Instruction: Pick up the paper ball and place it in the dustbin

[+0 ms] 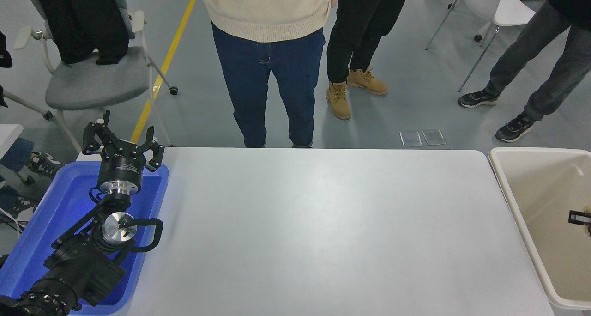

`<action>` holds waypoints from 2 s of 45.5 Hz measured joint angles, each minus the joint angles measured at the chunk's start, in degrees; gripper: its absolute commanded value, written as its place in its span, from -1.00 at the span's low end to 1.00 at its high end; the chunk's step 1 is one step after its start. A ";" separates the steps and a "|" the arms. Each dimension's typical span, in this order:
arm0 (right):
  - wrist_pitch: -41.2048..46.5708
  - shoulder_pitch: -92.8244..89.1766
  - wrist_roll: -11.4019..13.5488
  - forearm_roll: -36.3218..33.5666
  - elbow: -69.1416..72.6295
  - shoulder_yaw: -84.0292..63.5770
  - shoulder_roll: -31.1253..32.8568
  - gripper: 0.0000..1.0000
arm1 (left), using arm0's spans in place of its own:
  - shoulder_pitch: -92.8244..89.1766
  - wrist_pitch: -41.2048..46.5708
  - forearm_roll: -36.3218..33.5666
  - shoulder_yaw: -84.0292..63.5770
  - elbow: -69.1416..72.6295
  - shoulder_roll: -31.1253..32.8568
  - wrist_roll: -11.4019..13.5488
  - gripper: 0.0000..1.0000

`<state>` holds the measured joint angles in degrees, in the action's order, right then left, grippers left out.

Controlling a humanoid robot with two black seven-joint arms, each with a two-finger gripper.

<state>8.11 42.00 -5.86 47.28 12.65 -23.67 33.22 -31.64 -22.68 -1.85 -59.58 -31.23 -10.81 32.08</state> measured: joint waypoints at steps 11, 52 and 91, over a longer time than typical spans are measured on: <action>-0.13 -1.21 0.14 -1.14 -0.38 2.58 -1.59 1.00 | 0.00 0.00 0.00 0.00 0.00 0.00 0.00 0.98; 0.19 5.82 0.09 -14.57 17.47 24.14 2.79 1.00 | 0.00 0.00 0.01 -0.01 0.01 0.00 0.02 0.98; 12.38 -2.19 -0.92 -67.41 21.23 67.84 -14.94 1.00 | -0.06 0.00 0.01 0.00 0.01 0.00 0.01 0.98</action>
<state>20.49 39.81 -6.78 -20.13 33.88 44.17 18.27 -31.70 -22.68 -1.84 -59.59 -31.22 -10.81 32.08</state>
